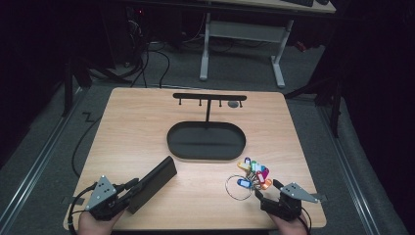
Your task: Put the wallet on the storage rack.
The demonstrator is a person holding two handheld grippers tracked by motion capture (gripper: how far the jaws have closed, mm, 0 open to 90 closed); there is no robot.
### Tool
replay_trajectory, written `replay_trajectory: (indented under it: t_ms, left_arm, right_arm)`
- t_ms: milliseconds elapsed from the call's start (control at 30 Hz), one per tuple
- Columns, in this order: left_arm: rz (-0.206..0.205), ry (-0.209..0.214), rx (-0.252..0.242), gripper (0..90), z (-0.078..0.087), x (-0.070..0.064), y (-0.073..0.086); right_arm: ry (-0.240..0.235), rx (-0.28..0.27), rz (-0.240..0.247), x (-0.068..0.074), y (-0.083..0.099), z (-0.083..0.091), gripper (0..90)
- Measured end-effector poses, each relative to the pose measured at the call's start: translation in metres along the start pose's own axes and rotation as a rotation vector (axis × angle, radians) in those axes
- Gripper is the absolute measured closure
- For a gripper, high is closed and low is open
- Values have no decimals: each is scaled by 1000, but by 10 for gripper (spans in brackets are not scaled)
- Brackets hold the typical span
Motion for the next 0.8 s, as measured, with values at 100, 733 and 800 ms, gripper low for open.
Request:
replay_trajectory:
  t_ms: [100,733,800]
  left_arm:
    - [-26,-8,14,710,-1,0,0]
    - [-99,-41,89,334,-13,-5,2]
    - [-79,-47,93,323,-13,-3,1]
  right_arm:
    - [-1,3,6,1,0,-1,203]
    - [-35,-10,-2,2,-1,1,216]
    - [-50,-10,-4,3,-1,0,216]
Point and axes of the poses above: each handheld gripper's, and its own axes: z roughly backward along the jaws, y roughly out of its underside, x roughly to its left, the point moved 10 cm from there along -z, roughly forward along the jaws, and after that the axes turned 5 degrees about x, right-handed, at the moved point
